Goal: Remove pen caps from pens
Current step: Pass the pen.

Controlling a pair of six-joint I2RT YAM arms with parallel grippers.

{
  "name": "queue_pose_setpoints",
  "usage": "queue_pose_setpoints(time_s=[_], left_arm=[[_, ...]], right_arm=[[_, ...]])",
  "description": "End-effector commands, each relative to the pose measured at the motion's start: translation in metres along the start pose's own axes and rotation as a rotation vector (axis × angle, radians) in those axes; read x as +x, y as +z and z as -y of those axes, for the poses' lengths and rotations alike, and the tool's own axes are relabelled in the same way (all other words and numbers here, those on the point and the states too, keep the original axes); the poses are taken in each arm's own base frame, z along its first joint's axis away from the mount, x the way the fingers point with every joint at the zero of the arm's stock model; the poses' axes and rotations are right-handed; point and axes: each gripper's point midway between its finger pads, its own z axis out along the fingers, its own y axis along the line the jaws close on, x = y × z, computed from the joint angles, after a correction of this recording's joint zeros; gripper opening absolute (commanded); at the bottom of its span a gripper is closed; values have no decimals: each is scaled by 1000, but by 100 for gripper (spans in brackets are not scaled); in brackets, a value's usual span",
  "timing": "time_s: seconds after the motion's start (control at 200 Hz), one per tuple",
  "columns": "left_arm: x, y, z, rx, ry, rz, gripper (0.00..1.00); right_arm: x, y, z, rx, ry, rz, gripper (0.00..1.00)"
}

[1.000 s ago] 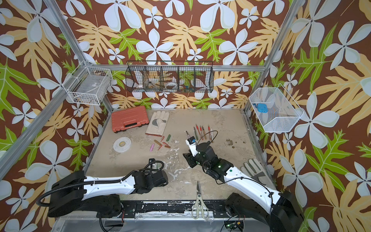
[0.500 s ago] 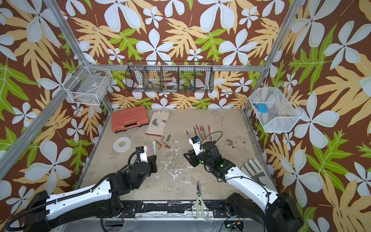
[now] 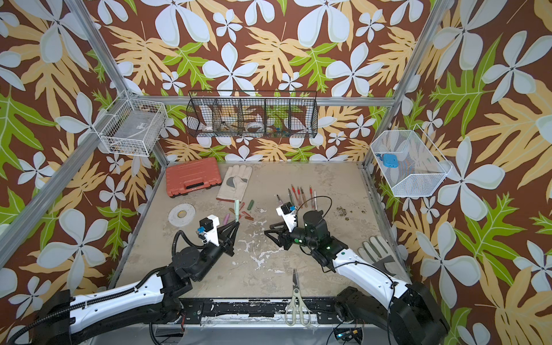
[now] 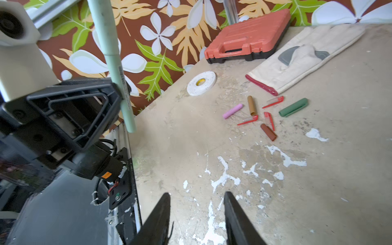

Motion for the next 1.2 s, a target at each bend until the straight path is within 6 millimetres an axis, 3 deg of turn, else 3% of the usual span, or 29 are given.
queue_pose_setpoints(time_s=[0.0,0.295,0.676,1.196], left_arm=[[-18,-4,22,132,-2,71,2],[-14,-7,41,279,-90,41,0],[-5,12,25,365,-240,-19,0],[-1,8,40,529,-366,6,0]], right_arm=[[-11,1,-21,-122,-28,44,43],[-7,4,-38,-219,-43,44,44],[-4,3,-40,-224,-45,56,45],[-6,11,-48,-288,-23,61,48]])
